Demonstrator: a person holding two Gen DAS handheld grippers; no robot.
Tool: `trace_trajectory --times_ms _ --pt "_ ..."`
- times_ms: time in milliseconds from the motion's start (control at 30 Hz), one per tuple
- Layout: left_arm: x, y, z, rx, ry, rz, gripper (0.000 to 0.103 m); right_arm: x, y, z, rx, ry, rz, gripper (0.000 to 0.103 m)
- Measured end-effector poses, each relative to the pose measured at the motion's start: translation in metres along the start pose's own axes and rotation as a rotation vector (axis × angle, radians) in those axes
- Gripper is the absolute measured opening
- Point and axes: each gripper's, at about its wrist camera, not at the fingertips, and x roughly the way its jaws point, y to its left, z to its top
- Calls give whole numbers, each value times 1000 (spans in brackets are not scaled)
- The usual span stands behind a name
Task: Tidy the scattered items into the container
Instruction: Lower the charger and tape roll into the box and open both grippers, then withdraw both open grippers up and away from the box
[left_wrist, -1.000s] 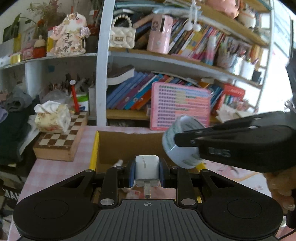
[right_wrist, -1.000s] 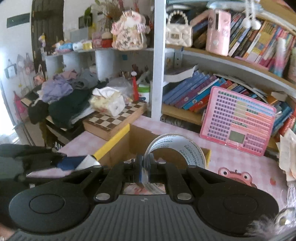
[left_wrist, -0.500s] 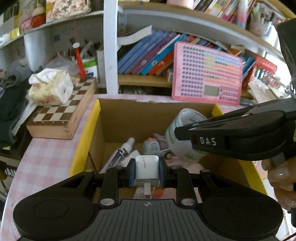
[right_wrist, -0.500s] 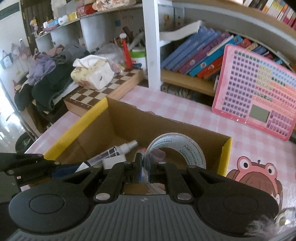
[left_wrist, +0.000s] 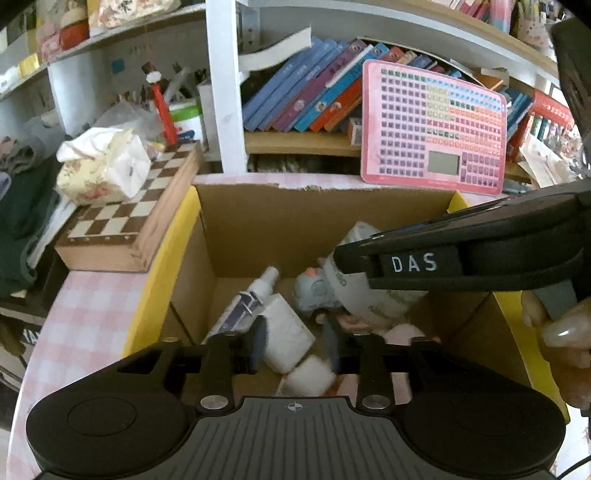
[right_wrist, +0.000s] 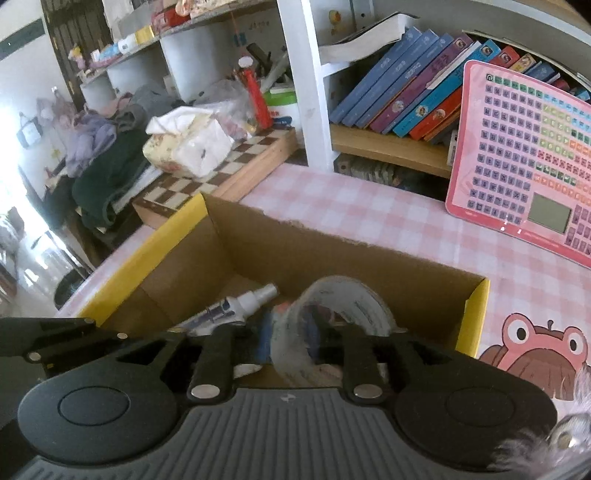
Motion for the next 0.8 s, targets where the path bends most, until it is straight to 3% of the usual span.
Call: trace_trajectory --times_ms 133,267,400,800 --pt "-17 0 2 10 -55 -11 65 -17 4 -1 -3 -33 6 39" --pt "-41 -1 1 44 -123 -17 78 -38 10 -3 26 -70 -17 42" --pt "-74 0 -5 59 -204 -30 93 -67 19 -9 52 -129 -42 57" --pt "-155 13 -49 71 -278 -102 96 -143 67 -43 80 -249 -122 58"
